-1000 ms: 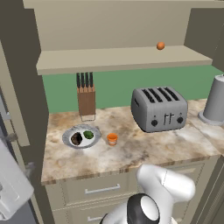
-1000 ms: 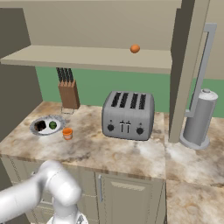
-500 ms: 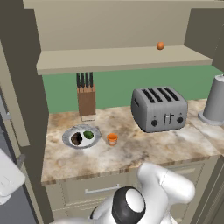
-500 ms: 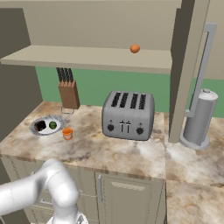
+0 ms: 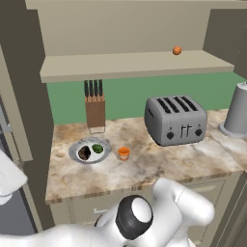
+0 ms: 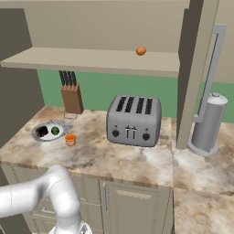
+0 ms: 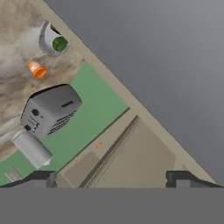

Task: Pick the avocado and bread from the counter and place them on the plate. Then pick the jam from the cabinet and place it next to the plate. Lastly close the cabinet door.

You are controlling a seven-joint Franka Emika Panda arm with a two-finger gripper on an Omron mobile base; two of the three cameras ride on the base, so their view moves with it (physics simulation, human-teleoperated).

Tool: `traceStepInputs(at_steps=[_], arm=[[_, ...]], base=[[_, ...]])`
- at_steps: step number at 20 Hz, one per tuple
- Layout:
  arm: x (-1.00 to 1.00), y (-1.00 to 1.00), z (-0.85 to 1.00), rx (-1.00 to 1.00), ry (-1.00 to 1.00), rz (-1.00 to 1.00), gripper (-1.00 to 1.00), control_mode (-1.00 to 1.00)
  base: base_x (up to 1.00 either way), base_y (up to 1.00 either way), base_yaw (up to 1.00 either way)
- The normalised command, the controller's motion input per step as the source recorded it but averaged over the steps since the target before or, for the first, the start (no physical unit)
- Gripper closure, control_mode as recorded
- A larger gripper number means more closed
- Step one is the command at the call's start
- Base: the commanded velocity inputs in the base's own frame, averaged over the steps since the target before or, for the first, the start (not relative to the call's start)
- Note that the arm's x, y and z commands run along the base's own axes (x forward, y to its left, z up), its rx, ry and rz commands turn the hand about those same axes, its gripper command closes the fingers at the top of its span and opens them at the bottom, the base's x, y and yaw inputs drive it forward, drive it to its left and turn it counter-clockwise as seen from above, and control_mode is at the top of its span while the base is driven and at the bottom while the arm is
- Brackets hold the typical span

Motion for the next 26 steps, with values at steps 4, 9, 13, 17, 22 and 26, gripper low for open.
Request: traceStepInputs(at_steps=[4,9,13,17,22,26], arm=[[0.08,-0.51,0.30,0.00,0.12,0.06,-1.00,-1.00],[0.00,-0.86,0.24,0.01,0.04,0.16,-1.00,-1.00],[0.00,-1.00,0.13,0.07,0.02,0.20,-1.00,-1.00],[0.00,-1.00,0.32,0.15,0.00,0.20,-1.00,-1.00],[0.00,-1.00,0.29,0.18,0.00,0.24,-1.00,-1.00],[0.08,-1.00,0.19,0.18,0.00,0.24,-1.00,-1.00]], base=[[0.00,0.00,0.00],[0.00,0.00,0.00],[0.00,0.00,0.00],[0.00,0.00,0.00],[0.00,0.00,0.00],[0.00,0.00,0.00]])
